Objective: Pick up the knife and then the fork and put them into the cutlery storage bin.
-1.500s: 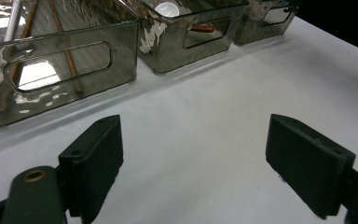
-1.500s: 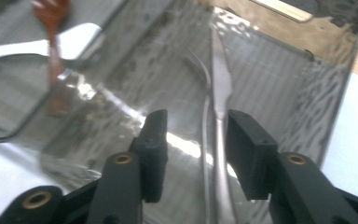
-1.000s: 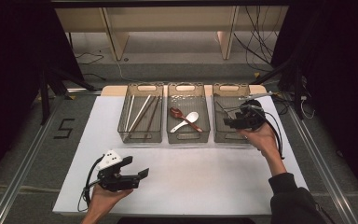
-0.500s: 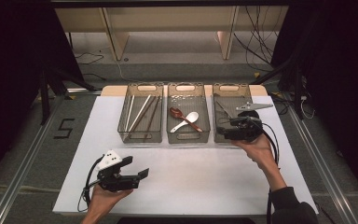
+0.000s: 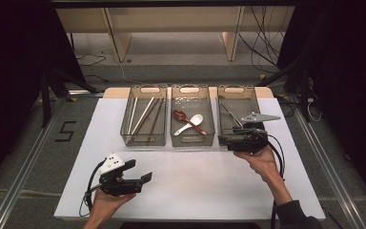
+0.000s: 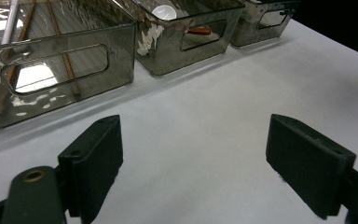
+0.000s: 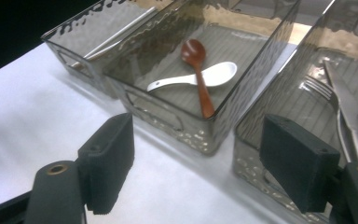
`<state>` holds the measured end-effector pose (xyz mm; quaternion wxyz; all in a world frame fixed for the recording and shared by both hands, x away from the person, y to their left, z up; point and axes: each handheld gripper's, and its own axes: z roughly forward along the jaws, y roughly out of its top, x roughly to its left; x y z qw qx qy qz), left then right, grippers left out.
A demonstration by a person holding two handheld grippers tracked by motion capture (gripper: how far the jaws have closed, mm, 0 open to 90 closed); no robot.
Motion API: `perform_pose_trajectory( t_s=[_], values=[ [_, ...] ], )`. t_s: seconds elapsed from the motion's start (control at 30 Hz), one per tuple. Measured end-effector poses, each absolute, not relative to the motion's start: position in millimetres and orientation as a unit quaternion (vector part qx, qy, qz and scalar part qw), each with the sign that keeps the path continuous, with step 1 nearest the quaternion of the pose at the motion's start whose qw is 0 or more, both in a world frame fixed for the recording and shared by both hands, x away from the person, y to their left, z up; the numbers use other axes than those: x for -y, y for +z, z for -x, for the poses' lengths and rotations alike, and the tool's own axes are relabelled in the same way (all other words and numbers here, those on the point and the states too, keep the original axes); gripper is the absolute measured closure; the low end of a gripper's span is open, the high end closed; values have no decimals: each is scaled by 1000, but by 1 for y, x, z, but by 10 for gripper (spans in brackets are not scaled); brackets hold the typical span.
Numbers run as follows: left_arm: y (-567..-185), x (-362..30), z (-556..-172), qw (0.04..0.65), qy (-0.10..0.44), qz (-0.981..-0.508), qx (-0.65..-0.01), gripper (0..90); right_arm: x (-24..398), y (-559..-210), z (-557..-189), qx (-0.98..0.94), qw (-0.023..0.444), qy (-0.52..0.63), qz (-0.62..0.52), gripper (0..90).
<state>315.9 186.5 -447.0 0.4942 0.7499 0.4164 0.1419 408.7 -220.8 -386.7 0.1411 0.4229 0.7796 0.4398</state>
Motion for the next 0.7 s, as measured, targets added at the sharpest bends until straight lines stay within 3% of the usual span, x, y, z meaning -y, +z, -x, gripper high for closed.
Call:
perform_pose_trajectory(
  t_s=[0.7],
  values=[
    [-447, -186, -317, 495, 141, -751, -414, 182, 222, -409, -372, -771, 132, 476, -402, 232]
  ],
)
